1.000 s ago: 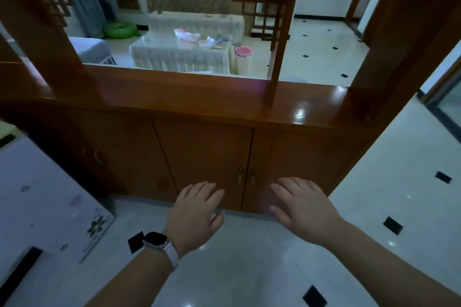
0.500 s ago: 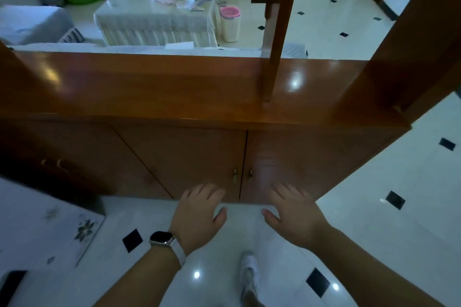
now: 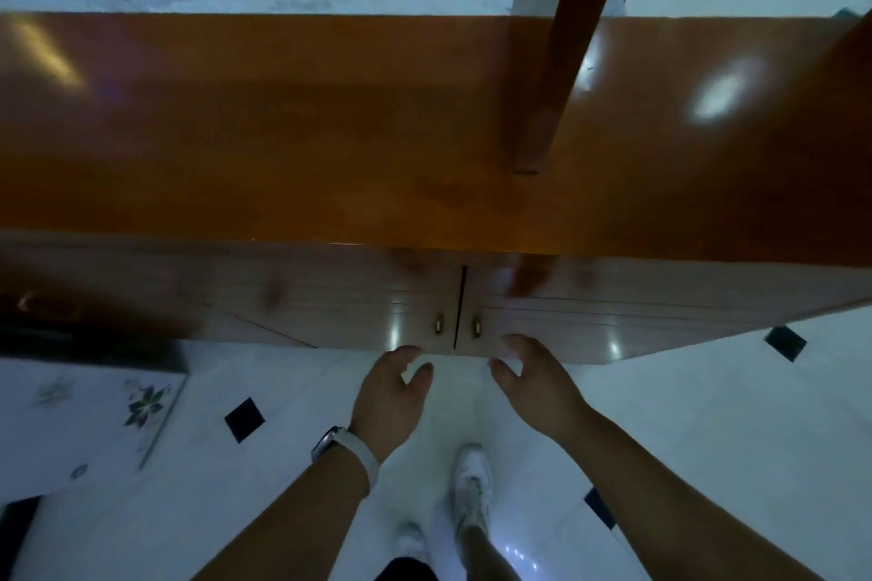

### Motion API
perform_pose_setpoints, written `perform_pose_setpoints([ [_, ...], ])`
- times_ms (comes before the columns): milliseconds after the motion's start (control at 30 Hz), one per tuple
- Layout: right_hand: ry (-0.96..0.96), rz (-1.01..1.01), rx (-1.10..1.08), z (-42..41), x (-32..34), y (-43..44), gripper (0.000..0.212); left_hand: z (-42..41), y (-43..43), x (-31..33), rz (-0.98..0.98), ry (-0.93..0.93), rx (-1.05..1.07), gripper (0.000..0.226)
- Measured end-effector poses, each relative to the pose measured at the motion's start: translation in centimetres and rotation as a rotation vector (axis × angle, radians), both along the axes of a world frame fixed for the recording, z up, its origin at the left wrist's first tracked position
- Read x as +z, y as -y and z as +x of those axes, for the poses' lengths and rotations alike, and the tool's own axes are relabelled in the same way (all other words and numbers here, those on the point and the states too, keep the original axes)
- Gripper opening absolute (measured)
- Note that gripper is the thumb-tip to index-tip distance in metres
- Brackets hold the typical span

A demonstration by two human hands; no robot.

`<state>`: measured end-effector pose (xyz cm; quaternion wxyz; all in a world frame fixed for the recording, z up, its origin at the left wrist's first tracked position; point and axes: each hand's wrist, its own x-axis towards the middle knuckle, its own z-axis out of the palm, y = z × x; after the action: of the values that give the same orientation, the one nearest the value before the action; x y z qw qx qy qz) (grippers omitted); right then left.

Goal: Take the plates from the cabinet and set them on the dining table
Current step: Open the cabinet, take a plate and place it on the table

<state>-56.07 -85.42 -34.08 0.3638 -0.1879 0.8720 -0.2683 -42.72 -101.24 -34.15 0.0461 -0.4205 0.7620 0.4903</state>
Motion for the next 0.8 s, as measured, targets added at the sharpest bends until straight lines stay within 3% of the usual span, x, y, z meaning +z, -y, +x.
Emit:
perform_pose_setpoints([
  [133,0.174,-0.046,-0.216,-0.8,-3.4,2.0,0.049,-1.9,0.3,-3.1,0.233,0.003,0.225,0.020],
  [267,0.252,-0.071,-0.325,-0.9,-6.1,3.7,0.039,-3.9,0.6,-5.6,0.304,-0.032,0.355,0.015],
  [433,0.302,-0.096,-0.364,-1.2,-9.1,4.7,0.056,-6.2,1.0,-7.8,0.249,-0.060,0.272,0.017],
  [533,0.278,-0.106,-0.386,-0.9,-10.4,4.9,0.033,-6.5,1.0,-9.2,0.261,-0.068,0.251,0.006],
  [633,0.198,-0.139,-0.393,-0.5,-11.5,4.7,0.023,-6.1,0.9,-10.7,0.245,-0.079,0.198,0.006],
  [800,0.155,-0.197,-0.424,0.2,-11.9,4.4,0.007,-6.1,1.4,-11.1,0.270,-0.094,0.194,0.030],
])
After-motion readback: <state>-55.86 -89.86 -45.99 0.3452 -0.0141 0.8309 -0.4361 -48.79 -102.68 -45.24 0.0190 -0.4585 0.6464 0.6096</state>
